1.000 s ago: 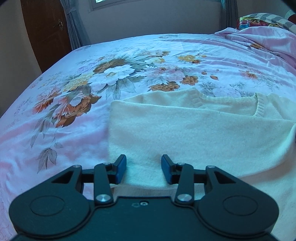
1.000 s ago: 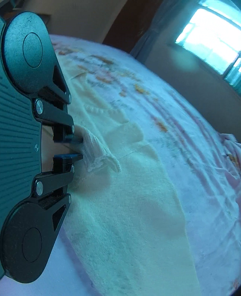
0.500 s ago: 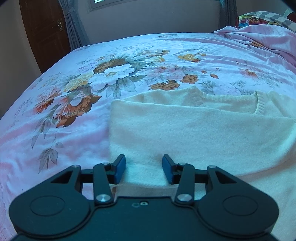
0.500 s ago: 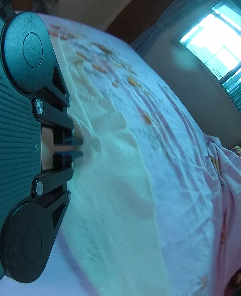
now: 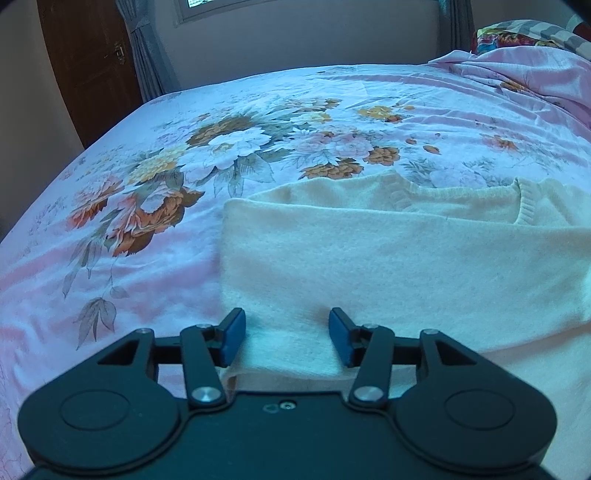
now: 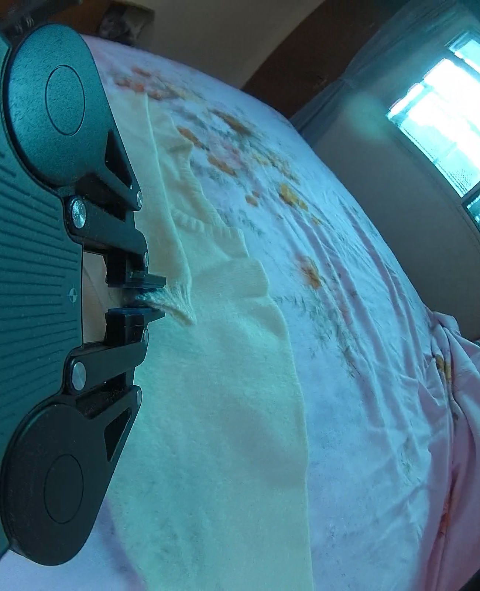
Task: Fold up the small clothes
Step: 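Grasp the other sleeve cuff with the right gripper and lay it across the body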
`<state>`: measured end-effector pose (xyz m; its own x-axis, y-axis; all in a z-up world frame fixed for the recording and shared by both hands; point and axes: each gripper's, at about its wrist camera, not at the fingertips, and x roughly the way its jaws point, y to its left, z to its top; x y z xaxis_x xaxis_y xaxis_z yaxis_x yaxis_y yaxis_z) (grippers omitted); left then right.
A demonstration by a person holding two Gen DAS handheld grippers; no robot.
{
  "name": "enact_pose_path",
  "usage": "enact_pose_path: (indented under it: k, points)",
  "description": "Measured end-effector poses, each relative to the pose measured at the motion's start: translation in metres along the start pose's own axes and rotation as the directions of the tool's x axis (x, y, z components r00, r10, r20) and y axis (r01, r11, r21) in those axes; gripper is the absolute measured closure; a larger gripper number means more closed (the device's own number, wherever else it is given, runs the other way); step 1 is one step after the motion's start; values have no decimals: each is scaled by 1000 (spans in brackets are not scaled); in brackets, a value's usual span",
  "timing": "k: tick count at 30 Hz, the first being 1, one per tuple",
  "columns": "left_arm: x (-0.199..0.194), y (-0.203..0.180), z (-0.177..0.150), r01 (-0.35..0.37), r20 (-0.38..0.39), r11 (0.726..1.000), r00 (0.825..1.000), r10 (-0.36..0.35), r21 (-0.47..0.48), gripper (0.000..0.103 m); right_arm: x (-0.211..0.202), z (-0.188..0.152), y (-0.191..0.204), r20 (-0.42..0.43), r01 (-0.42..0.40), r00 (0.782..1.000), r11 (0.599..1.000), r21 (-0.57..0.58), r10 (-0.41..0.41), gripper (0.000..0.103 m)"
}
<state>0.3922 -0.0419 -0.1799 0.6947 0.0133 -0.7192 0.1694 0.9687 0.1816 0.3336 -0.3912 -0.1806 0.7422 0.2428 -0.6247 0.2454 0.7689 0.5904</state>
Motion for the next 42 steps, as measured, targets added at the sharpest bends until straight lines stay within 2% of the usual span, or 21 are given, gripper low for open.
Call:
enact_pose_path:
  k: [1,4,5,6,7,9,12,13,14,16,18,21,22,23,25,26,28,30,31,35,42]
  points:
    - [0,0,0,-1,0,1000,1000,1,1,55,-5,2,1,11,-60,998,998,5,60,92]
    - [0,-1,0,-7,-3,1000,1000,7,4,54,-17,13,22,89,-23,996,996,-91,31,94]
    - [0,-1,1,-9,-5,1000,1000,9,5,54,-18,18,25,100,-21,994,995,-95,31,100]
    - [0,-1,1,-9,-8,1000,1000,10,5,53,-16,23,26,97,-15,995,995,-94,25,100]
    - [0,-1,1,-9,-10,1000,1000,9,5,53,-15,26,27,104,17,995,994,-109,-6,100]
    - [0,-1,1,-12,-13,1000,1000,12,6,52,-6,27,29,120,213,974,961,-175,-194,100]
    - [1,-1,1,-24,-13,1000,1000,24,13,49,-3,22,22,114,249,967,946,-208,-229,100]
    - [0,-2,1,-27,-11,999,1000,27,17,49,-6,20,20,133,284,956,938,-200,-261,100]
    - [-2,-3,1,-32,-8,999,999,32,18,49,-12,19,16,147,283,955,942,-180,-258,100]
    - [-7,-6,1,-35,7,999,999,35,26,50,-28,16,8,156,164,977,979,-124,-144,100]
    - [-12,-13,2,-27,23,999,999,26,40,50,-28,10,17,106,91,992,980,-178,-73,100]
    - [-19,-27,5,15,33,999,999,-16,39,50,-4,-5,30,-7,79,997,965,-249,-83,100]
    - [-21,-33,6,29,26,998,999,-31,46,50,10,-11,29,-50,142,986,954,-265,-161,100]
    - [-21,-40,6,36,17,998,999,-37,58,50,14,-14,23,-56,164,982,957,-240,-182,100]
    - [-28,-52,7,55,25,996,998,-57,72,50,-2,-12,15,-22,110,993,981,-159,-115,99]
    - [-31,-59,8,70,31,994,997,-73,87,49,-13,-10,12,3,114,993,981,-159,-116,99]
    - [-36,-75,10,99,37,989,994,-104,108,49,-35,-6,-2,45,155,988,979,-136,-150,90]
    - [-40,-92,14,131,34,985,990,-135,110,49,-57,0,-30,64,199,979,977,-72,-194,58]
    - [-42,-100,15,146,35,983,988,-151,107,49,-69,3,-47,80,237,969,971,-36,-234,54]
    - [-46,-144,18,201,26,972,978,-206,122,49,-118,11,-115,99,304,943,944,132,-318,54]
    - [-35,-196,21,261,-33,961,965,-259,95,50,-171,22,-207,128,316,908,852,417,-399,54]
